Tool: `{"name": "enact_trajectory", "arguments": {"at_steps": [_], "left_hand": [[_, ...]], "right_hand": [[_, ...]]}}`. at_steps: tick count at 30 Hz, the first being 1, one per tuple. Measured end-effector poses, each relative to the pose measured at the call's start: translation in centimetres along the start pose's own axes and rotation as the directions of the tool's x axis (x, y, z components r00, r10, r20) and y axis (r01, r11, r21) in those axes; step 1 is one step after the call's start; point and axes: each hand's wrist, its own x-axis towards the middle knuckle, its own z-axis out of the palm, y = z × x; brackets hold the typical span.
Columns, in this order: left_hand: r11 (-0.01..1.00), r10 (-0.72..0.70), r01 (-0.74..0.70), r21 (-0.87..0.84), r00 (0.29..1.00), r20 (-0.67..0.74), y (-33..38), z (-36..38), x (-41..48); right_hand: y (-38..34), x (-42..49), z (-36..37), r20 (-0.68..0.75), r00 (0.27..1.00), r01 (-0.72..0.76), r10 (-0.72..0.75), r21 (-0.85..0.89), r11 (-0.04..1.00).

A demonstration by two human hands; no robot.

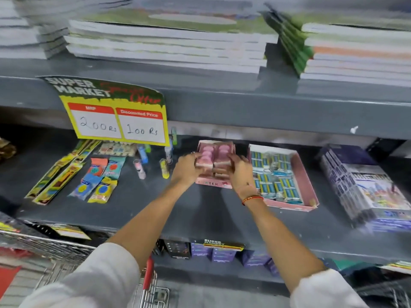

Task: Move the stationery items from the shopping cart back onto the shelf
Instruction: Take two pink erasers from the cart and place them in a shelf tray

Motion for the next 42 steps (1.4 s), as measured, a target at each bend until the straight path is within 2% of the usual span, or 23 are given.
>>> {"name": "enact_trajectory", "arguments": {"at_steps": [3, 5, 11, 16, 19, 25, 33, 37, 39, 42], "left_hand": [[0.959, 0.054, -0.031, 0.280, 0.996, -0.075, -0.1, 0.2, 0.5], [0.929, 0.081, -0.045, 0.368, 0.993, -0.084, -0.1, 0.4, 0.7], [0.892, 0.103, -0.073, 0.447, 0.994, -0.045, -0.3, 0.3, 0.4], [0.766, 0.258, -0.185, 0.615, 0.966, -0.031, -0.5, 1.4, 0.2], [0.639, 0.390, -0.293, 0.711, 0.920, 0.029, -0.5, 1.7, 0.6], [0.584, 0.486, -0.381, 0.717, 0.872, 0.068, -0.9, 1.7, 0.7], [0.658, 0.429, -0.307, 0.687, 0.904, -0.006, -0.1, 2.2, 0.2], [0.741, 0.405, -0.245, 0.625, 0.906, -0.126, -1.0, 0.8, -1.8], [0.815, 0.383, -0.204, 0.542, 0.892, -0.240, -2.8, -0.6, -3.6], [0.874, 0.311, -0.098, 0.476, 0.865, -0.394, -5.9, -3.1, -7.1]], "right_hand": [[0.6, 0.6, 0.4, 0.041, 0.999, 0.029, -0.024, -0.123, 0.992], [0.8, 0.8, 0.6, 0.055, 0.998, 0.038, -0.029, -0.182, 0.983], [1.2, 0.8, 1.1, 0.038, 0.996, 0.082, -0.075, -0.277, 0.957], [1.2, 1.1, 1.4, 0.037, 0.994, 0.113, -0.106, -0.301, 0.947], [1.2, 1.2, 1.6, 0.106, 0.989, 0.127, -0.100, -0.291, 0.948], [1.2, 0.8, 1.6, 0.133, 0.988, 0.112, -0.080, -0.260, 0.959], [0.6, 0.5, 1.1, 0.125, 0.986, 0.150, -0.114, -0.333, 0.931], [-0.4, -0.2, 2.1, 0.021, 0.976, 0.207, -0.215, -0.368, 0.906], [-2.5, -1.3, 3.1, -0.019, 0.954, 0.280, -0.300, -0.314, 0.907], [-6.5, -3.4, 4.7, -0.076, 0.899, 0.420, -0.431, -0.125, 0.899]]}}
